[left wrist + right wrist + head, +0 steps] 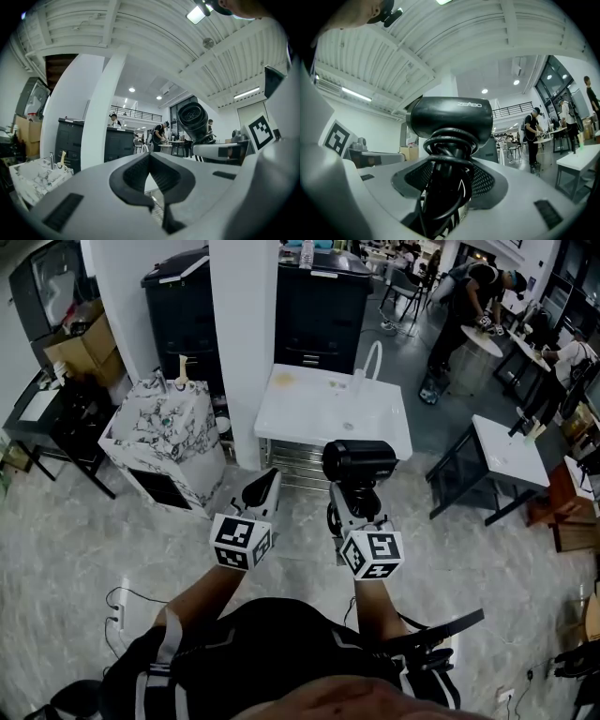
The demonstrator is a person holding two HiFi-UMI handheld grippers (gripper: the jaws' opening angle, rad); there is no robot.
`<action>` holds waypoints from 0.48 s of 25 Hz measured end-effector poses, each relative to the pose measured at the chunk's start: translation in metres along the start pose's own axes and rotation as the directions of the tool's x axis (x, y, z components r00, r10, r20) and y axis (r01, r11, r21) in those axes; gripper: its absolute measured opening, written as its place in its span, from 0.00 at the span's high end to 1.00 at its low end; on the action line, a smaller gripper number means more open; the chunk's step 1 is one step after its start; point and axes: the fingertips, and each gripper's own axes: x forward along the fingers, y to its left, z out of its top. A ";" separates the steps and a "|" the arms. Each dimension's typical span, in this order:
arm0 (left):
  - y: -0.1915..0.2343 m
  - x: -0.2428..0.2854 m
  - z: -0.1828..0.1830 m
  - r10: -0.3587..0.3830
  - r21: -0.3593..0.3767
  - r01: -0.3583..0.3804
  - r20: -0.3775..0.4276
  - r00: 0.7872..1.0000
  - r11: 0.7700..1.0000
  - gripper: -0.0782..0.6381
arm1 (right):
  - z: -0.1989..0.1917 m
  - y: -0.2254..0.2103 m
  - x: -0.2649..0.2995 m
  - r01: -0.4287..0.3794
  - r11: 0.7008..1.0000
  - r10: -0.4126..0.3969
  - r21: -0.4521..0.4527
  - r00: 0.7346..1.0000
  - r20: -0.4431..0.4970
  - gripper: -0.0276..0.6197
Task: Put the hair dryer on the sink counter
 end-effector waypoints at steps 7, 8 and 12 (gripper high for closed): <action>0.031 -0.022 0.008 0.023 0.000 -0.023 0.007 1.000 1.000 0.88 | 0.006 0.034 0.017 -0.027 1.000 0.027 0.005 1.000 0.005 0.58; 0.036 -0.025 0.009 0.026 0.000 -0.026 0.007 1.000 1.000 0.88 | 0.006 0.039 0.019 -0.032 0.999 0.031 0.009 0.999 0.006 0.58; 0.059 -0.040 0.012 0.042 -0.001 -0.042 0.011 0.999 0.999 0.88 | 0.005 0.063 0.031 -0.052 0.999 0.052 0.012 0.999 0.005 0.58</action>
